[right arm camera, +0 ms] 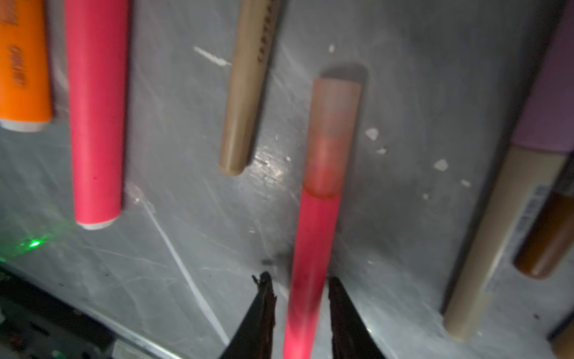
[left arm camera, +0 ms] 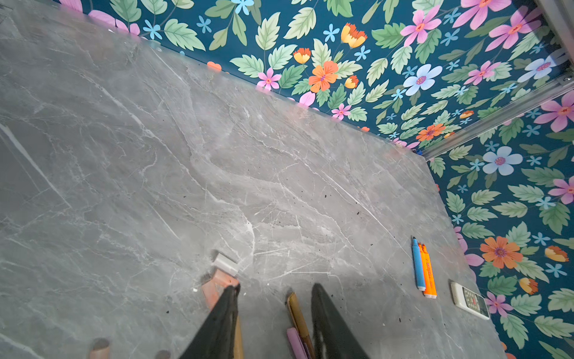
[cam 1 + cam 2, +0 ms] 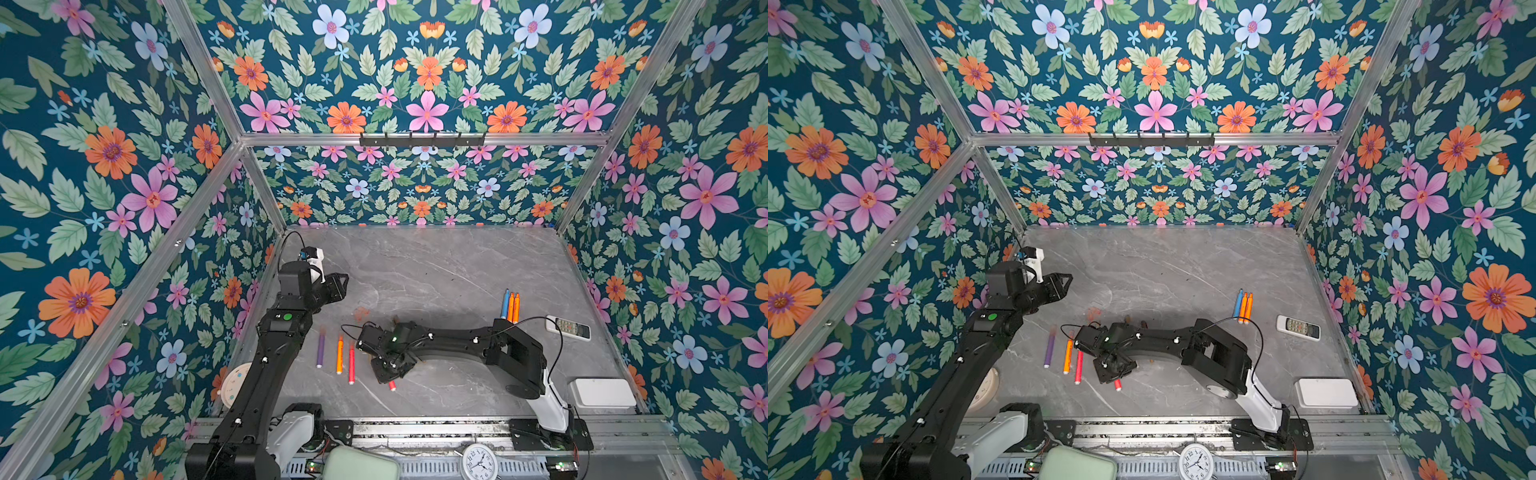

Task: Open the pen caps
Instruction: 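Grasp the capped pink highlighter barrel with the right gripper, then lift the pink highlighter toward the left gripper while the left reaches for its cap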

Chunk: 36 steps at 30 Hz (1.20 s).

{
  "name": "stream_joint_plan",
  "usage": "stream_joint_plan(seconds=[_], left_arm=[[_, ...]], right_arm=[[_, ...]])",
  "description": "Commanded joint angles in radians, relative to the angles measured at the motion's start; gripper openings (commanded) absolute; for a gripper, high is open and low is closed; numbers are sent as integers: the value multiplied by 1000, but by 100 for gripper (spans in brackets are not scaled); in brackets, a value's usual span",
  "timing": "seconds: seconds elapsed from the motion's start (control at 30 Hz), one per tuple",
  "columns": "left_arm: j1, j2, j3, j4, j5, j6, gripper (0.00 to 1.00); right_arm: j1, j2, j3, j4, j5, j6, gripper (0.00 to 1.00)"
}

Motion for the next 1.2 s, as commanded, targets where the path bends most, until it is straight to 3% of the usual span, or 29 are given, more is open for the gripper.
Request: stream_joint_plan(seconds=[0.0, 0.23, 0.43, 0.5, 0.63, 0.8, 0.97, 1.17], left_arm=[[0, -8, -3, 21, -2, 4, 42], [0, -21, -5, 21, -2, 5, 42], [0, -24, -5, 23, -2, 7, 42], [0, -21, -5, 22, -4, 7, 42], [0, -18, -6, 20, -8, 9, 42], [-2, -57, -18, 31, -16, 12, 42], [-3, -99, -86, 106, 92, -113, 44], [-88, -26, -199, 406, 253, -394, 57]], right_arm=[[12, 6, 12, -63, 50, 39, 31], [42, -3, -12, -108, 85, 75, 27], [65, -14, -60, -76, 47, 106, 26], [64, -12, -71, -55, 31, 108, 21], [61, -22, -62, -45, 41, 87, 0], [48, -104, -77, -23, 63, 1, 0], [3, -274, -180, 1, 108, -77, 0], [-79, -445, -290, 35, 114, -157, 0]])
